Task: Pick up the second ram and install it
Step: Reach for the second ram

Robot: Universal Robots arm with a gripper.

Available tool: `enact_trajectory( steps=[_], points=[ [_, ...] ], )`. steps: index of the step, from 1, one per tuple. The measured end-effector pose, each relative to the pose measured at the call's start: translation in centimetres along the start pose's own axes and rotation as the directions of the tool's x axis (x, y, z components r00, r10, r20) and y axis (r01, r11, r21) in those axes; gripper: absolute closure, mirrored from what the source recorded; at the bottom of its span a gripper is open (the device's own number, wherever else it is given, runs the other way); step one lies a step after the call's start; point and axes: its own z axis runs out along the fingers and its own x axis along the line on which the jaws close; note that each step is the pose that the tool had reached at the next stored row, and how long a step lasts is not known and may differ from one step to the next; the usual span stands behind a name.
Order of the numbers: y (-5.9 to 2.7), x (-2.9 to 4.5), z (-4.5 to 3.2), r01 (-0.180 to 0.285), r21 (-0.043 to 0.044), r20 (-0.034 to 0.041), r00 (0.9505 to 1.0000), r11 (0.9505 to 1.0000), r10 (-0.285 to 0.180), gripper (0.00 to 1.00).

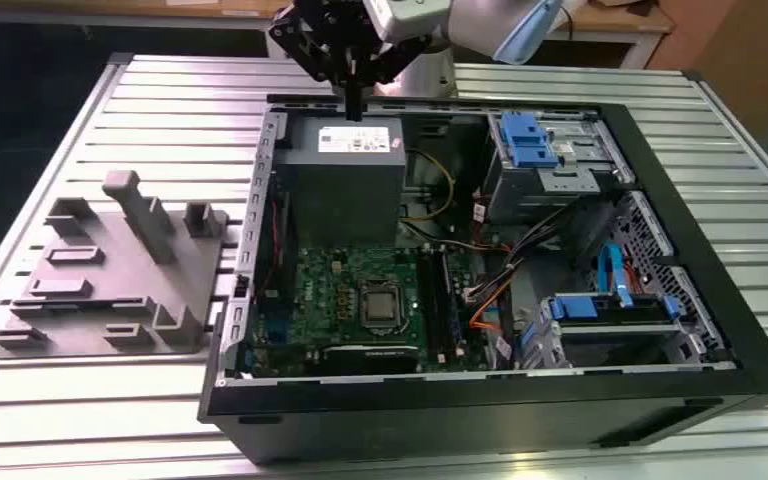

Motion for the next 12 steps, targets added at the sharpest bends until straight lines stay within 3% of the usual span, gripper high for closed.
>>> enact_trajectory(
  steps=[12],
  points=[
    [0.00, 0.09, 0.00, 0.000, 0.0000, 0.0000, 1.0000, 1.0000, 0.000, 0.93]
  ],
)
